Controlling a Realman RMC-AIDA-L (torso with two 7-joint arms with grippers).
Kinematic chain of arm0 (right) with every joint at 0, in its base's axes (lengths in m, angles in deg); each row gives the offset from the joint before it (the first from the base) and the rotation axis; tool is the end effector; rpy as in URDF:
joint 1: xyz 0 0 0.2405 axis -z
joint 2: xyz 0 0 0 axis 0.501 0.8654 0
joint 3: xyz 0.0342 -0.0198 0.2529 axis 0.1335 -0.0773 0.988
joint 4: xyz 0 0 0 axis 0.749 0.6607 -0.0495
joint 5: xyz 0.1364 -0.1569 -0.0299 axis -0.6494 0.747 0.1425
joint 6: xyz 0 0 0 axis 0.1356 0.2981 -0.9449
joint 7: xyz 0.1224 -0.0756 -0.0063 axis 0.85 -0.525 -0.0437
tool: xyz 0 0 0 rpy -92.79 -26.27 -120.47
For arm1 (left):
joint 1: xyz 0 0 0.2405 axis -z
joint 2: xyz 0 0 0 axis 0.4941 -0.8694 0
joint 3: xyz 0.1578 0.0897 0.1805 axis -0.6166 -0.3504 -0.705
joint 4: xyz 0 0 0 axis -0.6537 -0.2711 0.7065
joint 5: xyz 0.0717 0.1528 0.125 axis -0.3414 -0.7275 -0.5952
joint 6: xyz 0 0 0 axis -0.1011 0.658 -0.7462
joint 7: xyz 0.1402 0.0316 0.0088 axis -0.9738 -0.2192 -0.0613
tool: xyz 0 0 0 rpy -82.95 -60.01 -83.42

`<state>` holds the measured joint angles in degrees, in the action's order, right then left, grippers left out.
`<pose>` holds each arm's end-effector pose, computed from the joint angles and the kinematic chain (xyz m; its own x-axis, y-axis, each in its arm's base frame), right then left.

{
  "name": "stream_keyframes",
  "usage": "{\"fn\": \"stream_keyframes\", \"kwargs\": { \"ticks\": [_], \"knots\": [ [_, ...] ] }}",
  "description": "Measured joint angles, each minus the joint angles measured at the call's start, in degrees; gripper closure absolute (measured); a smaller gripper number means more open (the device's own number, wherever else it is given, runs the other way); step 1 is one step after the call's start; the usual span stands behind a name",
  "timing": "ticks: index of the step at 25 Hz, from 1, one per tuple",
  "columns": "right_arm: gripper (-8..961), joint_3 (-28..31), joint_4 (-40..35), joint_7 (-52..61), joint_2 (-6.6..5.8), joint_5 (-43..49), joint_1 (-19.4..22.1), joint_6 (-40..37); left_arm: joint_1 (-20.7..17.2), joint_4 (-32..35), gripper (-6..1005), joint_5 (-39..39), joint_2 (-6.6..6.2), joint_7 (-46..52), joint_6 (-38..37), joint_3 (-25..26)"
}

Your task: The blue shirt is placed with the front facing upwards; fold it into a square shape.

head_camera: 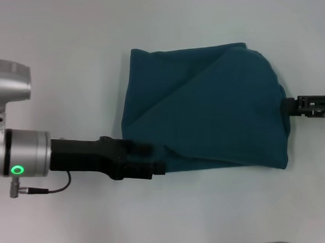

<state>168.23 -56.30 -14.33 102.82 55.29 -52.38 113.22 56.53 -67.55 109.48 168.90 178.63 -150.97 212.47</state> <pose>0.3459 0.2732 0.0449 0.1414 -0.9016 -0.4087 -0.9569 -0.2303 0.1771 -0.2534 0.2783 -0.0588 0.6813 0.6805 0.2697 0.6509 -0.7318 0.2020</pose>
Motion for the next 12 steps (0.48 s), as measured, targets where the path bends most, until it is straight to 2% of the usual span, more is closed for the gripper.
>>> {"fn": "stream_keyframes", "kwargs": {
  "ticks": [12],
  "knots": [
    [262, -0.07, -0.44, -0.16, 0.32, 0.04, -1.7, -1.68, 1.35, 1.74, 231, -0.09, -0.04, -0.06, 1.72, -1.28]
  ]
}}
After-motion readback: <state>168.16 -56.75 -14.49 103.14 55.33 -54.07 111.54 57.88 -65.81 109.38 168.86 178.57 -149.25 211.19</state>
